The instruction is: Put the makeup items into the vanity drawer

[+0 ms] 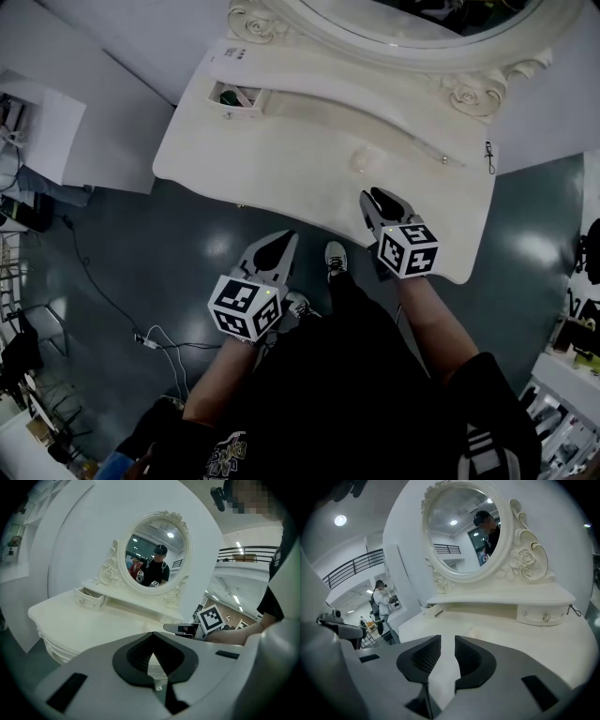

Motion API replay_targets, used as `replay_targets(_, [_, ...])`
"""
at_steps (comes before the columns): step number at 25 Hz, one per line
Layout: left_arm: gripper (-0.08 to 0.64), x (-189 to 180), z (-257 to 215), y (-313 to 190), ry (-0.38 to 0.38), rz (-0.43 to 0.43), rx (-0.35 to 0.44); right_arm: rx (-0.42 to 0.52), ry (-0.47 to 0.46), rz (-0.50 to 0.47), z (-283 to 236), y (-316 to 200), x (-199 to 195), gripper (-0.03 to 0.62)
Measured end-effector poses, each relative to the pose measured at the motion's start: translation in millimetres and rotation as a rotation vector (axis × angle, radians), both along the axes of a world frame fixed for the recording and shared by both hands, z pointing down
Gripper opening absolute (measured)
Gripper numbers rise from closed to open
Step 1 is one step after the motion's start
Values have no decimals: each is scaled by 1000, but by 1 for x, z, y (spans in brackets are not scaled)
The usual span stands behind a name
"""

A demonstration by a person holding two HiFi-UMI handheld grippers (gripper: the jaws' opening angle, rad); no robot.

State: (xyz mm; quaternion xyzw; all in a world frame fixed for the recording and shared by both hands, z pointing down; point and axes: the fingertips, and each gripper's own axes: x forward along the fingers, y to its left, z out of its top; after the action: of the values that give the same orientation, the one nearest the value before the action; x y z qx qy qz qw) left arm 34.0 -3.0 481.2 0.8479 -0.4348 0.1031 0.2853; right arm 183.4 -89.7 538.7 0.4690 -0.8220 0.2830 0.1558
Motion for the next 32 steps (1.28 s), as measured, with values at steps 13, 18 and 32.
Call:
replay_targets(13, [0, 7, 22, -12, -4, -57, -66, -146, -7, 23, 64, -50, 13, 132])
replay_targets(18, [0, 4, 27, -16, -4, -83, -84, -204, -30, 27, 81, -59, 14, 132])
replay_targets(32, [0, 10, 32, -27, 0, -105, -95, -243, -18, -44, 89, -74, 6, 71])
